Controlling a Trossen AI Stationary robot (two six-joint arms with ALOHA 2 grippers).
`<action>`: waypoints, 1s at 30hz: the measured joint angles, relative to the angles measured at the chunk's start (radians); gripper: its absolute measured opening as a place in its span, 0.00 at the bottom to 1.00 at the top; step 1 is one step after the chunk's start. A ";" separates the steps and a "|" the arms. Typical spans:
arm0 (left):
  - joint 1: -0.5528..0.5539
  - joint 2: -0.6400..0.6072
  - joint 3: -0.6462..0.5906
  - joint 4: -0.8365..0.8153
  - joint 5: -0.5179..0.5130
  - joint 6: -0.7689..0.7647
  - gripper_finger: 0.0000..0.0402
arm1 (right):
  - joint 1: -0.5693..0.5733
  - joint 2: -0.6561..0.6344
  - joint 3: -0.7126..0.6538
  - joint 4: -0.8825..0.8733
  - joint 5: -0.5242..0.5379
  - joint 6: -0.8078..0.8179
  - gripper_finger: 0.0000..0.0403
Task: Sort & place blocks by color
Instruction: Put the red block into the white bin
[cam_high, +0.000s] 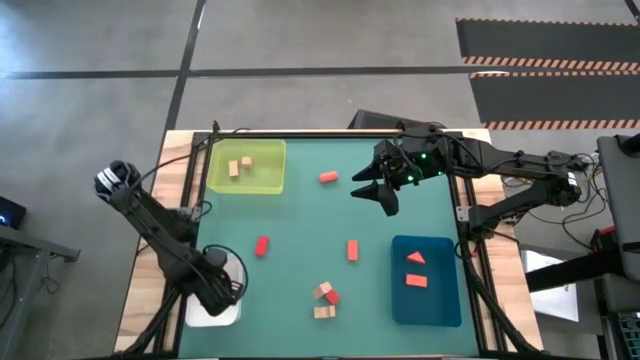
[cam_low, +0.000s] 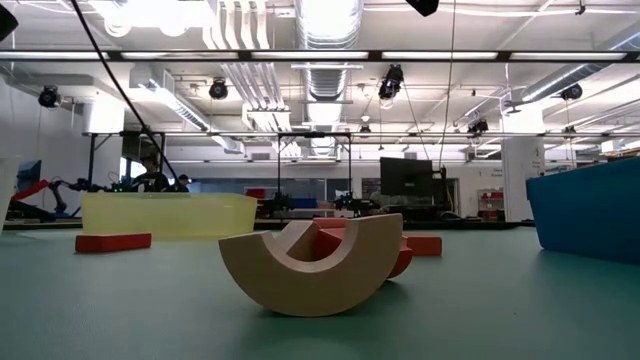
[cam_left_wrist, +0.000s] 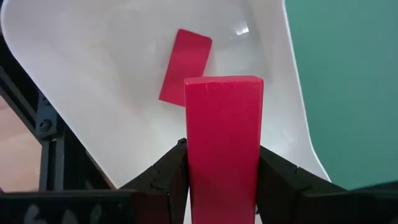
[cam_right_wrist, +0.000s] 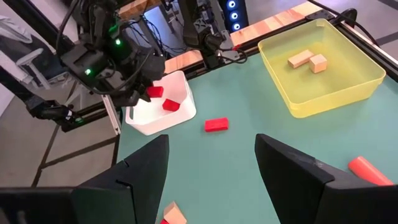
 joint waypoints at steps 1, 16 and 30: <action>0.000 0.004 -0.002 0.001 0.000 -0.001 0.31 | 0.000 0.000 0.000 0.000 0.000 0.000 0.57; 0.002 0.005 -0.071 0.019 0.002 0.001 0.31 | 0.000 0.000 0.000 0.000 0.000 -0.004 0.57; 0.002 0.004 -0.089 0.046 0.002 0.003 0.31 | 0.000 0.000 0.000 0.000 0.000 -0.003 0.57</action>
